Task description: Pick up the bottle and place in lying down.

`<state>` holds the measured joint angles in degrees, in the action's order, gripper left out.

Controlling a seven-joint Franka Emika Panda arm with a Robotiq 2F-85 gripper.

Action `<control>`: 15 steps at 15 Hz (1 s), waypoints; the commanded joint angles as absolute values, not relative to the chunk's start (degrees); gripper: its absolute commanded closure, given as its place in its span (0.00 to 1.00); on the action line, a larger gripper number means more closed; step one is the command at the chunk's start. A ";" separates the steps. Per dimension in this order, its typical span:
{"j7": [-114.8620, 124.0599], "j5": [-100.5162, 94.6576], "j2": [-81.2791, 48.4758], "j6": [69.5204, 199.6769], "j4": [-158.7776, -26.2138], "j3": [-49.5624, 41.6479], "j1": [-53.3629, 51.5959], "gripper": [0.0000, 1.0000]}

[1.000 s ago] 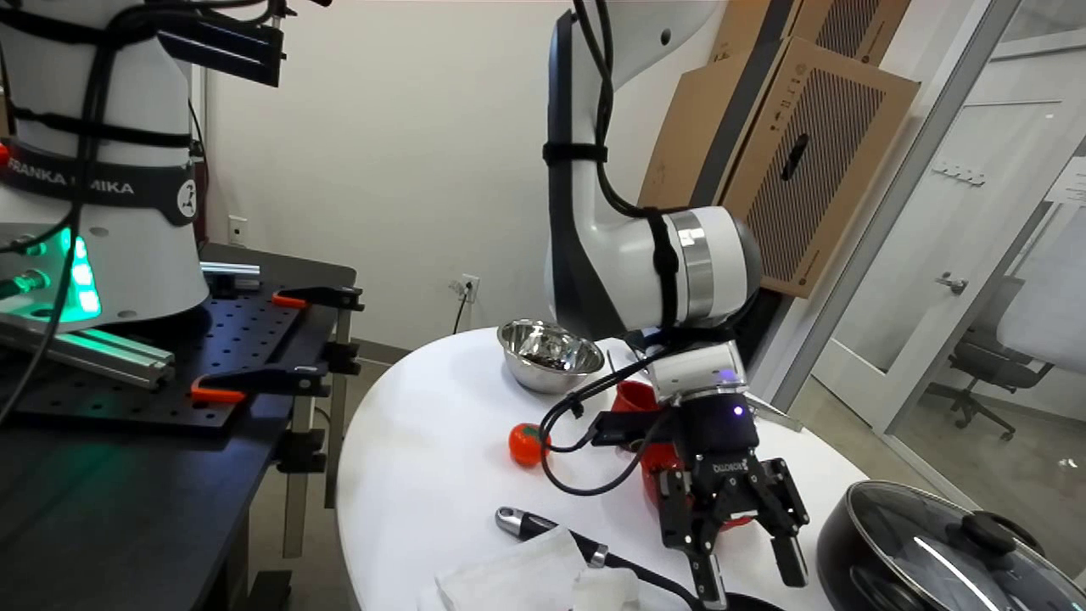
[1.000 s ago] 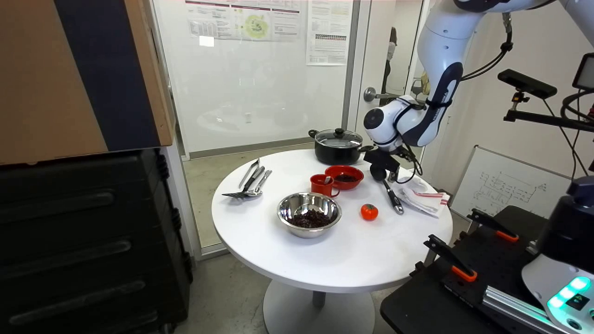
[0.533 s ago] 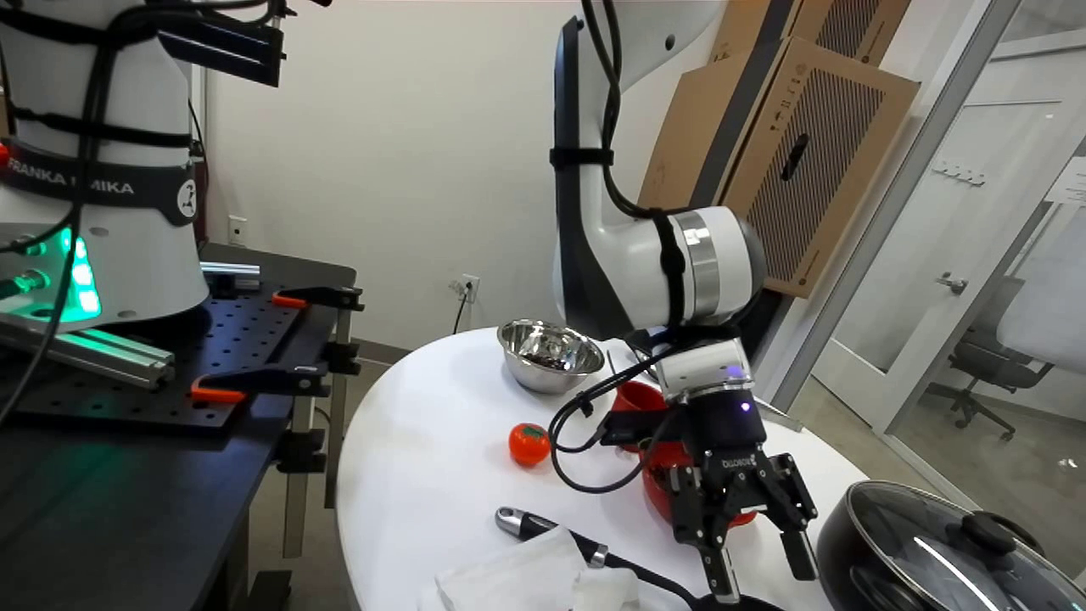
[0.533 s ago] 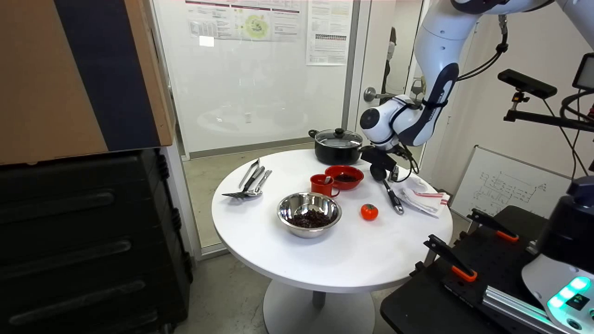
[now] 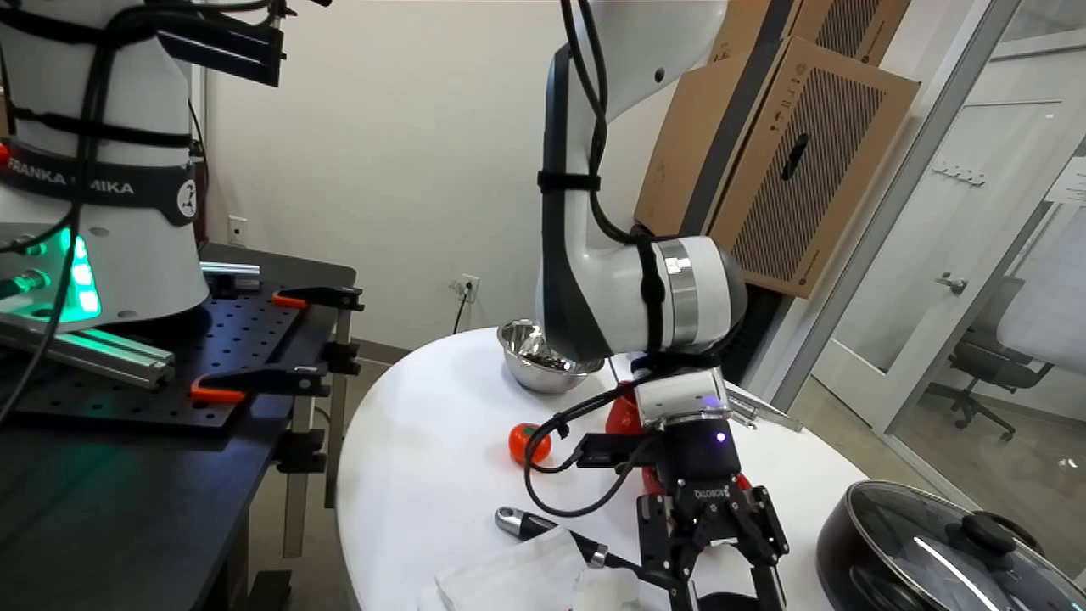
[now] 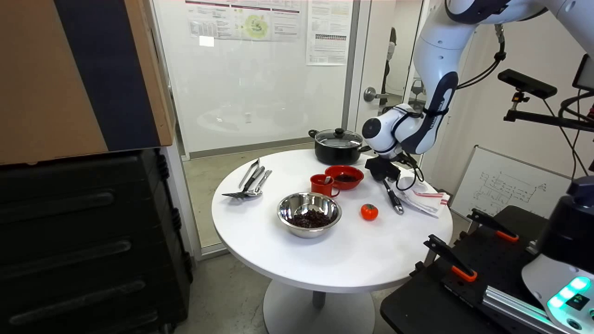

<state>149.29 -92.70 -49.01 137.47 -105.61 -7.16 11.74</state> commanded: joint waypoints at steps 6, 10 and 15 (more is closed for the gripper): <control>148.56 -90.80 -53.17 136.30 -100.81 -6.71 12.14 0.00; 148.00 -89.80 -55.39 135.93 -98.53 -6.90 12.10 0.00; 147.46 -88.47 -57.78 135.41 -95.91 -7.02 12.00 0.00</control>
